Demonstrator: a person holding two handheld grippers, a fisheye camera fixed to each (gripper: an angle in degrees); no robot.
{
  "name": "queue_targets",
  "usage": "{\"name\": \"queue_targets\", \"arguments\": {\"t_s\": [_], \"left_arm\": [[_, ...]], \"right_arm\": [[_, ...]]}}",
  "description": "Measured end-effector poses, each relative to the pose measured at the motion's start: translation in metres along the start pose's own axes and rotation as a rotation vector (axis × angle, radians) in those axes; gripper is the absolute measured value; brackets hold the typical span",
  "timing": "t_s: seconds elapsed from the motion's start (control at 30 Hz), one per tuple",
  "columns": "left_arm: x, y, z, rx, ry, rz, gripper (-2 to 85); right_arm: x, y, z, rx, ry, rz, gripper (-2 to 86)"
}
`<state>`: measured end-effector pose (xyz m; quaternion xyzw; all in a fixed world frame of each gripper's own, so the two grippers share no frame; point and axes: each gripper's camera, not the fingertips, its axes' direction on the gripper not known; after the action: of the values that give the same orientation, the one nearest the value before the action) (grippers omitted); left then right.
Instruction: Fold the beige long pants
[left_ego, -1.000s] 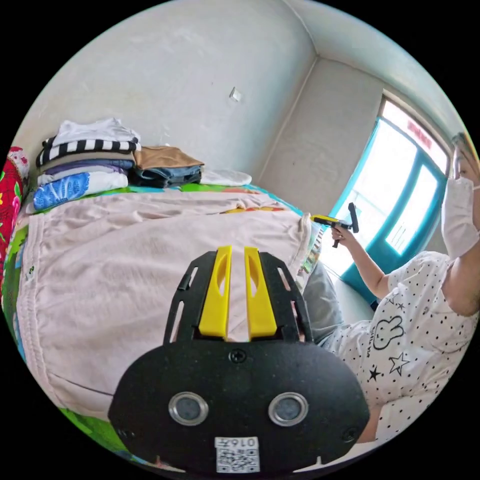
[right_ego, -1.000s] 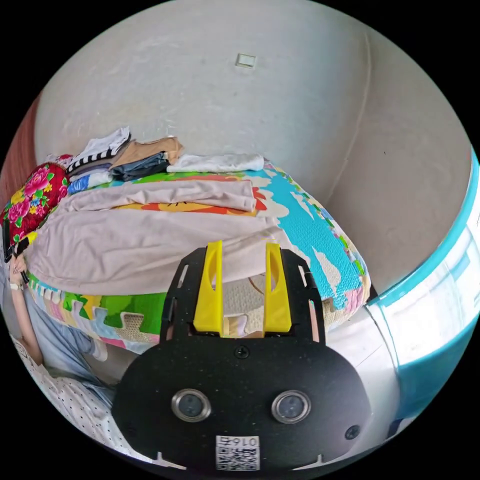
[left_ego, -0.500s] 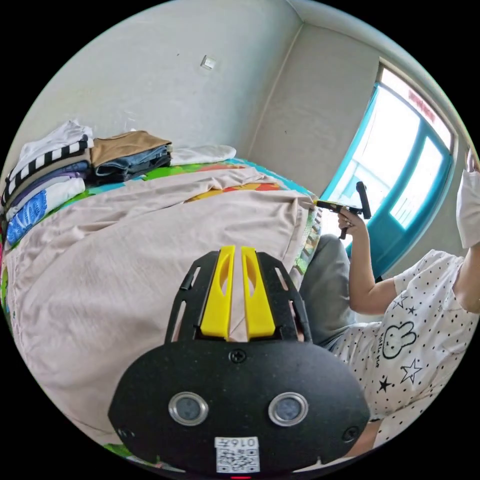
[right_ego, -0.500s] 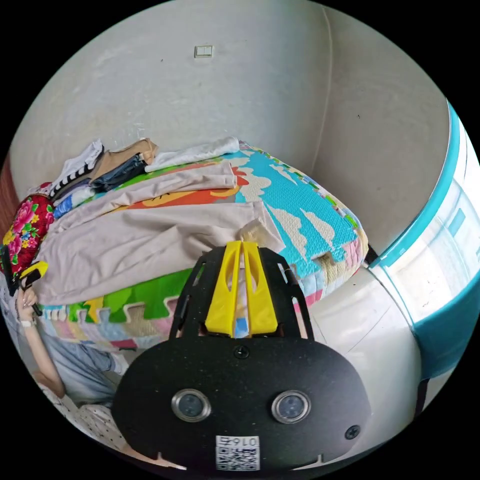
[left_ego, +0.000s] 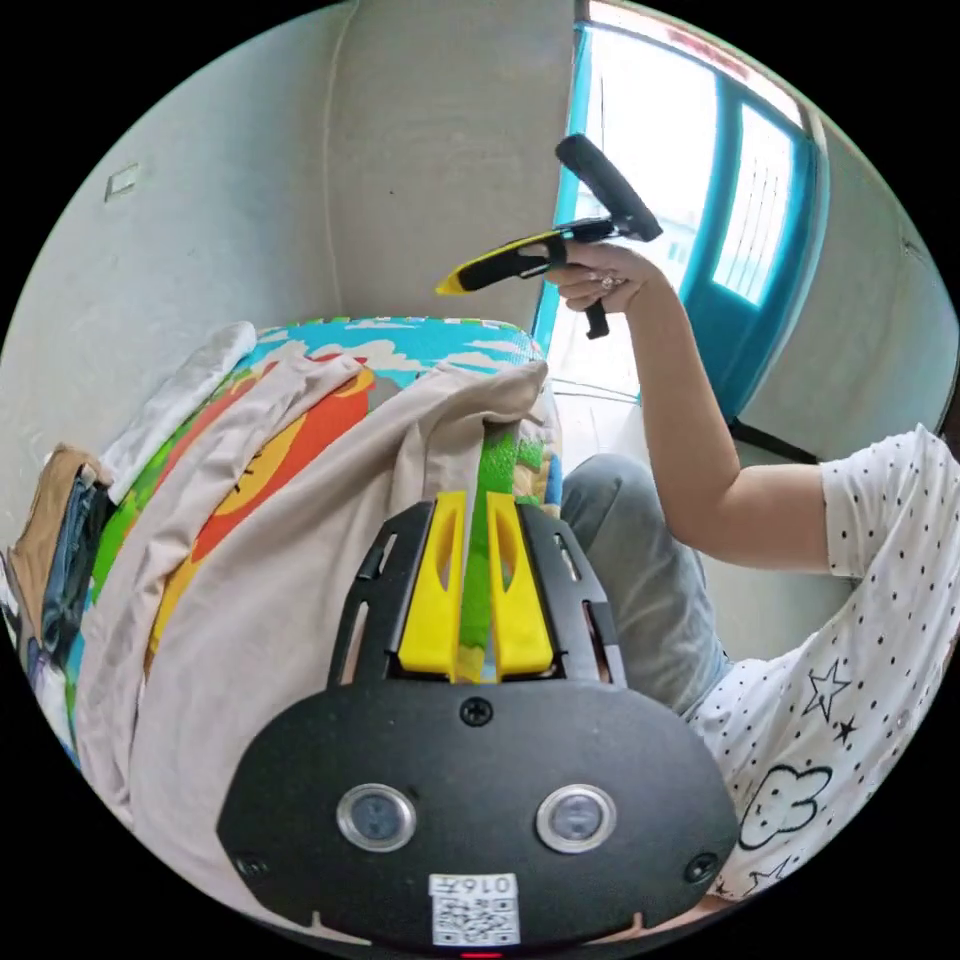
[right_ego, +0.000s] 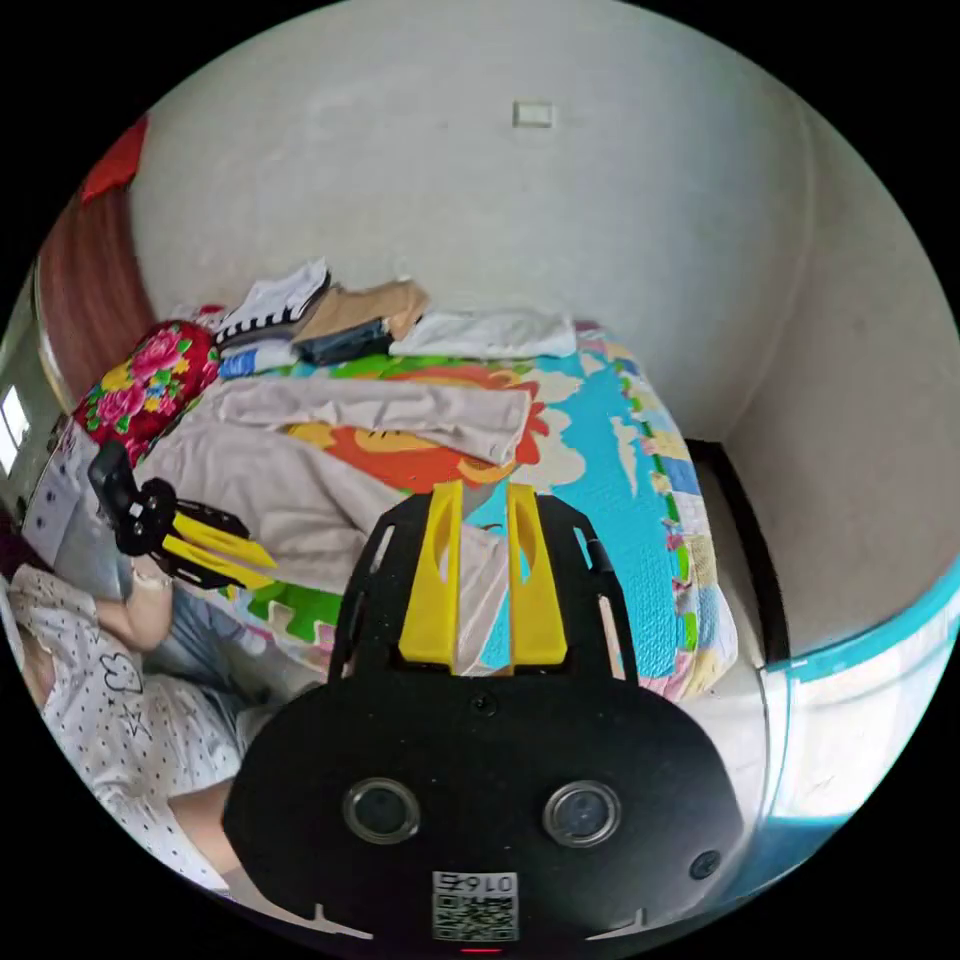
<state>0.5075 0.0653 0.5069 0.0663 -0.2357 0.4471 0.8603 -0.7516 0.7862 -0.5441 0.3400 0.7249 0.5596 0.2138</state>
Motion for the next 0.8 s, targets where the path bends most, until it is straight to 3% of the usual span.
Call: {"name": "queue_targets", "arguments": {"t_s": [0.07, 0.3, 0.37, 0.5, 0.8], "left_arm": [[0.013, -0.036, 0.019, -0.022, -0.062, 0.035, 3.3], [0.012, -0.153, 0.053, 0.024, -0.349, 0.118, 2.5], [0.001, -0.19, 0.074, -0.005, -0.289, 0.202, 4.3], [-0.03, -0.264, 0.157, -0.248, 0.007, 0.293, 6.1], [-0.052, -0.326, 0.21, -0.217, 0.021, 0.347, -0.4]], "right_arm": [[0.014, 0.001, 0.027, -0.081, -0.037, -0.039, 3.9], [0.055, 0.085, 0.054, -0.093, -0.064, 0.057, 8.3], [0.059, 0.107, 0.046, -0.068, -0.068, 0.062, 9.1], [0.057, 0.146, 0.012, 0.071, -0.082, 0.012, 10.8], [0.034, 0.2, 0.014, 0.051, -0.123, -0.241, 13.2]]}}
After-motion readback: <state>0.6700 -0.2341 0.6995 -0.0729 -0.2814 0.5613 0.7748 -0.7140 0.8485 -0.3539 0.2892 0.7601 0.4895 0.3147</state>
